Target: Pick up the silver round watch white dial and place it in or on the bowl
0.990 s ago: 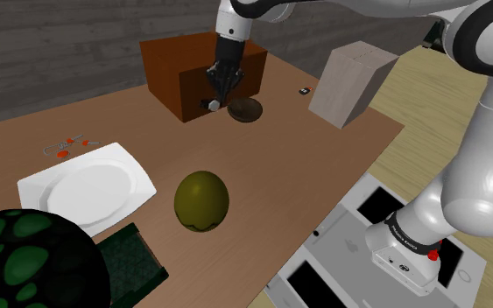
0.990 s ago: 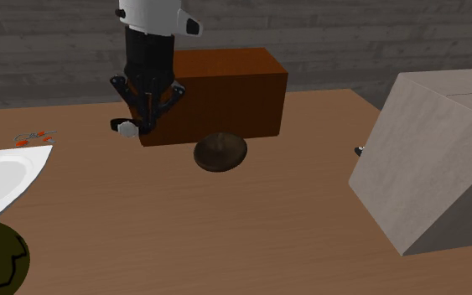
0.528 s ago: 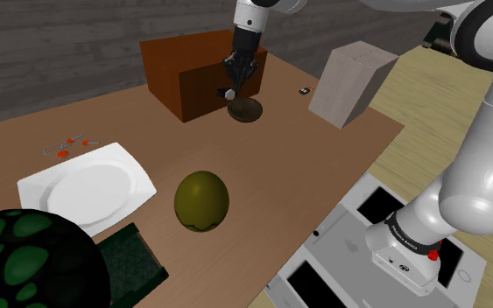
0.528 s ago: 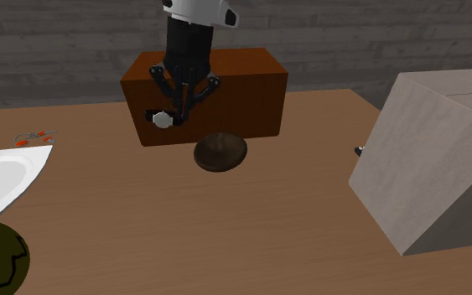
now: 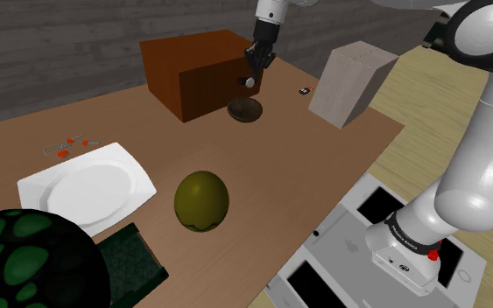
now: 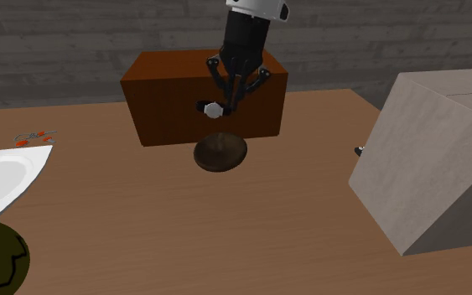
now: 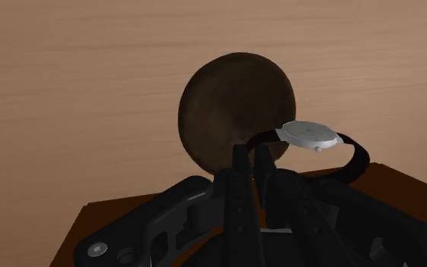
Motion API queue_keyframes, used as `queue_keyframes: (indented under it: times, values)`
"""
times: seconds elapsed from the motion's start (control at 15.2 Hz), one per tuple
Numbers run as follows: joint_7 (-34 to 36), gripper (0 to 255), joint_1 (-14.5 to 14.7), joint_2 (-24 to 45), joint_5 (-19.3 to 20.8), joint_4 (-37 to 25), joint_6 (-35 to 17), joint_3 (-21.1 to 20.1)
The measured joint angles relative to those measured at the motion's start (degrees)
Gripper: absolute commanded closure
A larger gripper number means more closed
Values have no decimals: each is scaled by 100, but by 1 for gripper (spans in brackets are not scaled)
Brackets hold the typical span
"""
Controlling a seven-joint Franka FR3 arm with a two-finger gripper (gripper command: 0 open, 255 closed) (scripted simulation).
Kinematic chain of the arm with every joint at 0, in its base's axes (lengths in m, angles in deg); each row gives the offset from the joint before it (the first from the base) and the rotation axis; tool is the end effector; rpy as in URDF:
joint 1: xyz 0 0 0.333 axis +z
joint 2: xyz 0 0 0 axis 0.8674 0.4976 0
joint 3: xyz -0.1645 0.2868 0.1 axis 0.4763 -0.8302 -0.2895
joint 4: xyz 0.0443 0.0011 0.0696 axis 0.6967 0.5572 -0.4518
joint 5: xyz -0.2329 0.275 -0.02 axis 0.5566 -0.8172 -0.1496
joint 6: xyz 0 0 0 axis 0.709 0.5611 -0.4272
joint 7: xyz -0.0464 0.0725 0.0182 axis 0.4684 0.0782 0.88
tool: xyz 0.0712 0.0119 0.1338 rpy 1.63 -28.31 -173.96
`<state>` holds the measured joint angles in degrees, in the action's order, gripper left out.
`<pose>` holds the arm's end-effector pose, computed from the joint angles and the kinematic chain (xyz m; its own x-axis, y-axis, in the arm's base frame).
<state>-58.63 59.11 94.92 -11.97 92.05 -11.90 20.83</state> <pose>0.6312 0.0829 0.4593 0.9920 0.0379 -0.1205 0.0111 -0.9764 -0.2159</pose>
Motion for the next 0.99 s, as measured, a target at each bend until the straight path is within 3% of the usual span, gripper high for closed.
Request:
queue_keyframes:
  times: [0.99]
  values:
    - [-272,255,-47,204,-21,766,-931,35]
